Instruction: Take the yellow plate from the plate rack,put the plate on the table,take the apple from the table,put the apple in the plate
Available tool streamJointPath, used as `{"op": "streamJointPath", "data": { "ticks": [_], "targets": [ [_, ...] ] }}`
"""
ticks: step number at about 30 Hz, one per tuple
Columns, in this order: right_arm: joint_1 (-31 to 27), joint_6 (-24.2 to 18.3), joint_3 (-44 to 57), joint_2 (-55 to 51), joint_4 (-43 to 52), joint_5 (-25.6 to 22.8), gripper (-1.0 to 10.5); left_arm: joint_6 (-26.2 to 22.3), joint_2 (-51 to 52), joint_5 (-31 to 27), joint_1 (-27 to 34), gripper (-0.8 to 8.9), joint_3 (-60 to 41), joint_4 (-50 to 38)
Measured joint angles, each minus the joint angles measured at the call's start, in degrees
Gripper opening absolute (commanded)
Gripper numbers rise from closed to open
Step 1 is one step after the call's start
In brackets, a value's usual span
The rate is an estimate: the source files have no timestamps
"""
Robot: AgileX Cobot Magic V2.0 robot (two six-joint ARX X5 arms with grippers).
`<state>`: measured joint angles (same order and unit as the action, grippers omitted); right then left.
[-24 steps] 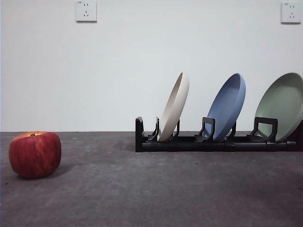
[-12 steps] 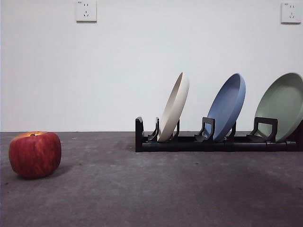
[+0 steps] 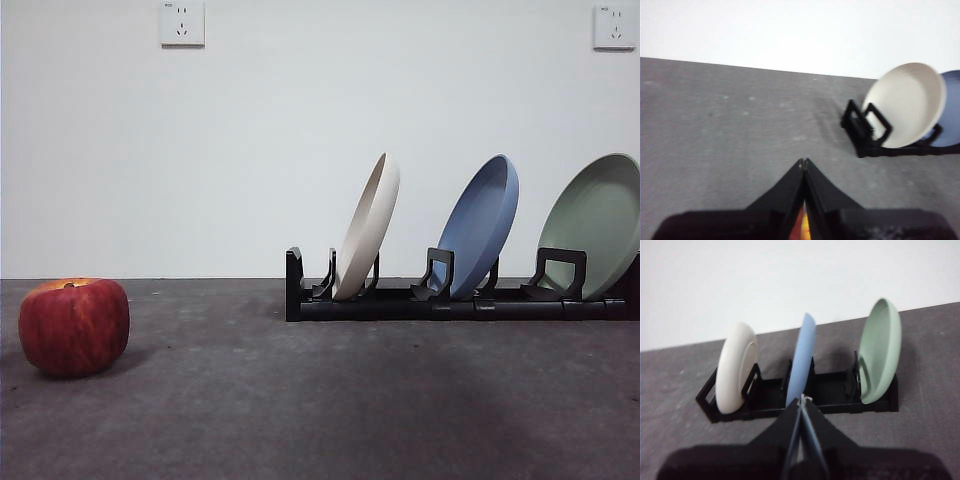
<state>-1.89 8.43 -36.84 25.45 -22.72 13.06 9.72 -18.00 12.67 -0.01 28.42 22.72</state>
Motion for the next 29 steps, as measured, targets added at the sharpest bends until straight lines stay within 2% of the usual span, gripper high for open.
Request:
{"op": "streamJointPath", "data": {
  "ticks": [6, 10, 18, 26, 27, 28, 29],
  "targets": [
    [0.00, -6.29, -13.60, 7.96, -15.87, 0.92, -0.2, -0.13, -7.28, 6.82, 0.00, -0.08, 9.55, 5.05],
    [0.00, -9.57, -18.51, 9.73, -23.41, 1.79, -0.2, -1.22, -11.37, 9.66, 0.00, -0.08, 15.63, 10.47],
    [0.00, -11.02, -22.64, 9.66, -27.10, 1.97, -0.2, -4.22, -15.37, 10.03, -2.38, -0.08, 24.11, 16.66],
    [0.00, -11.08, -22.64, 9.73, -28.92, 2.27, 0.1, -5.22, -15.63, 10.08, -3.93, 0.02, 24.30, 17.18],
    [0.00, -11.08, -22.64, 9.73, -28.92, 2.34, 0.1, -5.22, -15.63, 10.12, -3.96, 0.13, 24.30, 17.20],
    [0.00, -11.08, -22.64, 9.73, -28.92, 2.38, 0.2, -5.22, -15.63, 10.47, -3.98, 0.69, 24.30, 17.18],
    [0.00, -11.13, -22.64, 9.73, -28.89, 2.40, 0.8, -5.20, -15.63, 10.97, -3.98, 1.73, 24.30, 17.18]
  ]
}}
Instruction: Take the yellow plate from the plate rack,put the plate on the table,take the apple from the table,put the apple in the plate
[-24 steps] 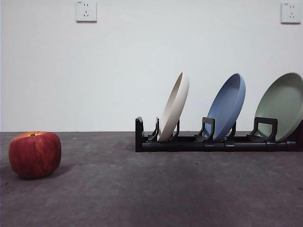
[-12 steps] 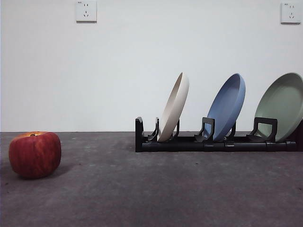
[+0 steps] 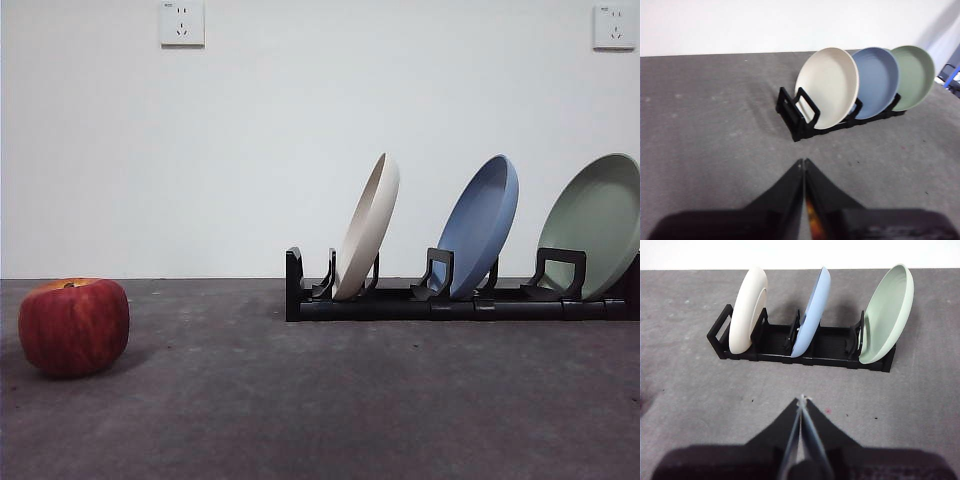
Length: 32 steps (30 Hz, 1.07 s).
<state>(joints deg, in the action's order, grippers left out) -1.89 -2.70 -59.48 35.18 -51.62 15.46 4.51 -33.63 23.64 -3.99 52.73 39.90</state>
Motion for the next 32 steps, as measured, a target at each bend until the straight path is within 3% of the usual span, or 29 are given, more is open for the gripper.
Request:
{"op": "streamJointPath", "data": {
  "ticks": [3, 4, 5, 7, 25, 32],
  "targets": [
    [0.00, -0.13, 0.00, 0.00, -0.02, 0.70, 3.6, 0.00, -0.02, 1.40, 0.00, 5.68, 0.00, 0.00],
    [0.00, -0.13, 0.00, 0.00, -0.02, 1.44, 4.8, 0.00, -0.04, 1.44, -0.04, 6.51, 0.00, 0.00],
    [0.00, -0.13, 0.00, 0.00, -0.07, 2.08, 5.6, 0.02, -0.07, 1.49, -0.07, 6.71, 0.00, 0.00],
    [0.00, -0.11, 0.00, 0.00, -0.46, 2.51, 6.1, 0.04, -0.20, 1.51, -0.09, 6.69, 0.00, 0.00],
    [0.00, -0.09, 0.00, 0.00, -2.51, 2.60, 6.1, 1.14, -4.13, 2.03, -1.60, 6.69, 0.52, -0.15],
    [0.00, -0.09, 0.00, 1.46, -2.82, 2.56, 6.0, 0.87, -22.34, 1.97, -10.14, 6.69, 16.55, -2.40]
  ]
}}
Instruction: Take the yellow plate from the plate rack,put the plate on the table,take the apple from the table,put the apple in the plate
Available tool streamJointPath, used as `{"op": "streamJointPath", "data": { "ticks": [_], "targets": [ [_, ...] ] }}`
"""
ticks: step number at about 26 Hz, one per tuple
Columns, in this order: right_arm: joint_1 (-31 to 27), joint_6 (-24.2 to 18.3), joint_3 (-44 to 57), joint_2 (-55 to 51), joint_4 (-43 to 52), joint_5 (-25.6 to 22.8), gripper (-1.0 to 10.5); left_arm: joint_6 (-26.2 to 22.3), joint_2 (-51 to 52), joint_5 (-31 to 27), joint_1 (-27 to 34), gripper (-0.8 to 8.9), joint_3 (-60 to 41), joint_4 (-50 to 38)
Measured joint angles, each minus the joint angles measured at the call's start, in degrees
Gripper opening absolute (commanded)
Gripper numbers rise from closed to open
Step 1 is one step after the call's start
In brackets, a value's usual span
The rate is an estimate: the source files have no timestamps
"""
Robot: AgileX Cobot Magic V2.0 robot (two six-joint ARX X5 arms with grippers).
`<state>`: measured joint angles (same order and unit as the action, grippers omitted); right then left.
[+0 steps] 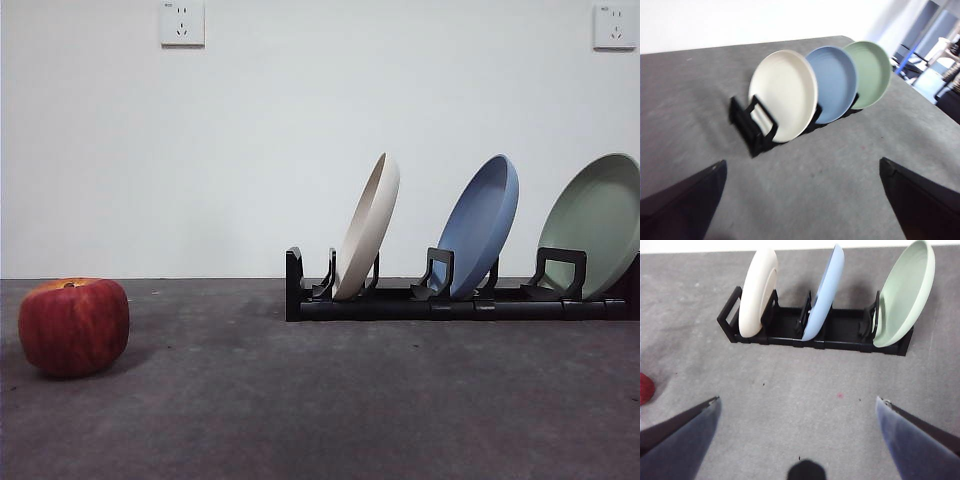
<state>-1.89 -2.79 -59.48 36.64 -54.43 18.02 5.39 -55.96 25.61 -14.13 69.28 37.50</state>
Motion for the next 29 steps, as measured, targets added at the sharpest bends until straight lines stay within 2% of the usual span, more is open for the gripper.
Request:
{"op": "streamJointPath", "data": {
  "ticks": [5, 9, 13, 17, 21, 24, 29],
  "targets": [
    [0.00, 0.00, 0.00, 0.74, -0.81, 0.00, 6.0, -0.44, -21.62, -0.13, -7.17, 6.69, 19.65, -1.27],
    [0.00, 0.00, 0.00, 1.14, -1.70, 0.00, 6.0, -0.44, -39.50, -0.17, -10.01, 6.69, 37.81, -1.01],
    [0.00, -0.02, 0.00, 1.42, -2.12, 0.00, 6.0, -0.42, -53.37, -1.73, -12.24, 6.69, 49.03, -0.81],
    [0.00, -0.02, 0.00, 2.36, -2.93, 0.00, 6.0, -0.44, -60.46, -6.05, -13.90, 6.69, 50.77, -3.41],
    [0.00, -0.02, 0.00, 2.67, -3.02, 0.00, 6.0, -0.44, -64.04, -8.44, -15.74, 6.69, 50.82, -6.47],
    [0.00, -0.02, 0.00, 2.93, -3.48, 0.00, 6.0, -1.60, -66.29, -12.98, -17.57, 6.69, 50.82, -6.80],
    [0.00, -0.02, 0.00, 3.04, -4.37, 0.00, 6.0, -2.86, -68.89, -15.72, -19.02, 6.57, 50.82, -7.48]
  ]
}}
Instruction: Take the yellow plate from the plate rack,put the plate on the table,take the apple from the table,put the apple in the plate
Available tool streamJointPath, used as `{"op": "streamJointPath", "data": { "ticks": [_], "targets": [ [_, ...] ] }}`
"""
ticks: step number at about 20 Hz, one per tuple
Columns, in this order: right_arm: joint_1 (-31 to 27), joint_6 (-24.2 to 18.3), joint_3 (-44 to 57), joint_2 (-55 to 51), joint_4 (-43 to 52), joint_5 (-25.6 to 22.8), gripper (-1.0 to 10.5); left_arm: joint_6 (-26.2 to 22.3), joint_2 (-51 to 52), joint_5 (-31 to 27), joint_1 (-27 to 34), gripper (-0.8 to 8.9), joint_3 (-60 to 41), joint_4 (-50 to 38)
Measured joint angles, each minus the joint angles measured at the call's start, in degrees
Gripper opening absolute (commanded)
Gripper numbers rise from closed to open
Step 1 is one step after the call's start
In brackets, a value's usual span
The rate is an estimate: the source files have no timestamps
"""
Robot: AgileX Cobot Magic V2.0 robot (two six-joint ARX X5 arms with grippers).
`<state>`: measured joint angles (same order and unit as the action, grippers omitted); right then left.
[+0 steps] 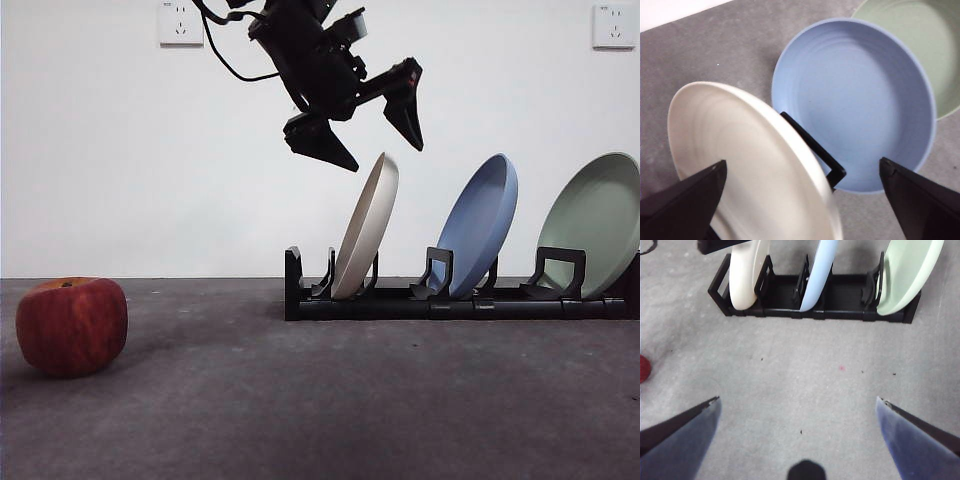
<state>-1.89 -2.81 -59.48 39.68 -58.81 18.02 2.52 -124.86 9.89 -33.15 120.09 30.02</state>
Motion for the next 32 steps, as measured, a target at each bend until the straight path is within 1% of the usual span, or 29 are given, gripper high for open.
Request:
{"op": "streamJointPath", "data": {
  "ticks": [3, 5, 9, 12, 14, 16, 17, 19, 21, 22, 24, 25, 32],
  "targets": [
    [0.00, 0.00, 0.00, 0.00, 0.00, 0.00, 6.0, -0.02, -0.50, -0.81, 0.00, 6.47, 0.02, -0.07],
    [0.00, 0.00, 0.00, 0.00, -0.13, 0.00, 6.0, -0.02, -0.81, -0.83, 0.00, 5.30, 0.02, -0.02],
    [0.00, 0.00, 0.00, 0.00, -0.15, 0.00, 6.0, -0.46, -0.85, -0.83, -0.02, 5.23, 0.02, 0.07],
    [0.00, 0.00, 0.00, 0.00, -0.15, -0.02, 6.0, -0.61, -1.31, -0.70, -0.04, 4.63, 0.07, 1.20],
    [0.00, 0.00, 0.00, 0.00, -0.15, 0.00, 6.0, -0.61, -2.49, 0.13, -0.04, 4.42, 0.35, 2.47],
    [0.00, 0.00, 0.00, 0.02, -0.17, -0.02, 6.0, -0.61, -3.39, 1.49, -0.07, 2.70, 0.33, 3.39],
    [0.00, 0.00, 0.00, 0.02, -0.17, -0.02, 6.0, -0.59, -3.41, 2.08, -0.09, 2.18, 0.33, 3.37],
    [0.00, 0.00, 0.00, 0.00, -0.17, -0.02, 5.9, -0.59, -3.39, 3.61, -0.13, 1.79, 0.33, 3.32],
    [0.00, 0.00, 0.00, 0.02, -0.17, -0.02, 5.9, -0.55, -3.39, 3.89, -0.20, 1.78, 0.33, 3.63],
    [0.00, 0.00, 0.00, 0.02, -0.17, -0.15, 5.9, -0.52, -3.39, 4.26, -0.22, 1.38, 0.33, 3.67],
    [0.00, 0.00, 0.00, 0.37, -0.17, -0.22, 5.9, -0.55, -3.39, 6.29, -0.20, 0.10, 0.33, 3.80],
    [0.00, 0.00, 0.00, 0.50, -0.17, -0.22, 5.9, -0.42, -3.39, 6.91, -0.20, -0.08, 0.33, 3.80],
    [0.00, 0.00, 0.00, 2.14, -0.11, -0.22, 5.9, 1.60, -2.10, 7.63, 1.36, -0.08, 0.57, 4.94]
  ]
}}
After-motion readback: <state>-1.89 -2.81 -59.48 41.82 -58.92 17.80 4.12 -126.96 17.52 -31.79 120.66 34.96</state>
